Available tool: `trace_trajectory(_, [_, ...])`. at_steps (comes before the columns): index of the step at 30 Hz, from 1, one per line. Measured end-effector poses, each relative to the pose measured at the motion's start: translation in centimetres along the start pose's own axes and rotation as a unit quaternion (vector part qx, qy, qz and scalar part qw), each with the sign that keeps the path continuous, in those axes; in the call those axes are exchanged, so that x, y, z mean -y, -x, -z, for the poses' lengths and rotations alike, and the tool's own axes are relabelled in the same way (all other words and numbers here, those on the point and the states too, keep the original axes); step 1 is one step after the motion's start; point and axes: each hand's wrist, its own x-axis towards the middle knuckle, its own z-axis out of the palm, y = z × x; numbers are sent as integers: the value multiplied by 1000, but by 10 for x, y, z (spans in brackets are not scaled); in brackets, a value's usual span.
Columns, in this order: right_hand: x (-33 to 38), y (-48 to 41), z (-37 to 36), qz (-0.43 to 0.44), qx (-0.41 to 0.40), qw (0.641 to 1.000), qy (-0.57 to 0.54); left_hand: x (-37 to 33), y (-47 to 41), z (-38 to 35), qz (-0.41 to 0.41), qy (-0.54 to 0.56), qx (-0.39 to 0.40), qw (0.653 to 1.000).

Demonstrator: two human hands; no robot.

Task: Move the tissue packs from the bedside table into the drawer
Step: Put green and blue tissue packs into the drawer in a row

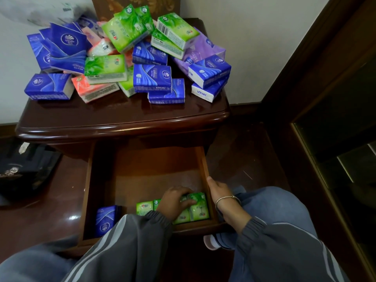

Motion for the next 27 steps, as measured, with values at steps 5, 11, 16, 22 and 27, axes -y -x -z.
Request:
trace_trajectory(5, [1, 1, 0, -3, 4, 1000, 9, 0, 2, -1, 55, 59, -1, 997])
trace_trajectory(11, [2, 1, 1, 8, -1, 1000, 29, 2, 6, 5, 72, -218, 0, 973])
trace_trajectory(16, [2, 0, 0, 21, 0, 999, 46, 4, 20, 12, 124, -136, -50, 982])
trace_trajectory(22, [3, 0, -2, 23, -9, 999, 42, -13, 32, 2, 237, -22, 13, 971])
trace_trajectory(27, [0, -1, -1, 26, -7, 999, 47, -15, 28, 2, 245, -10, 0, 969])
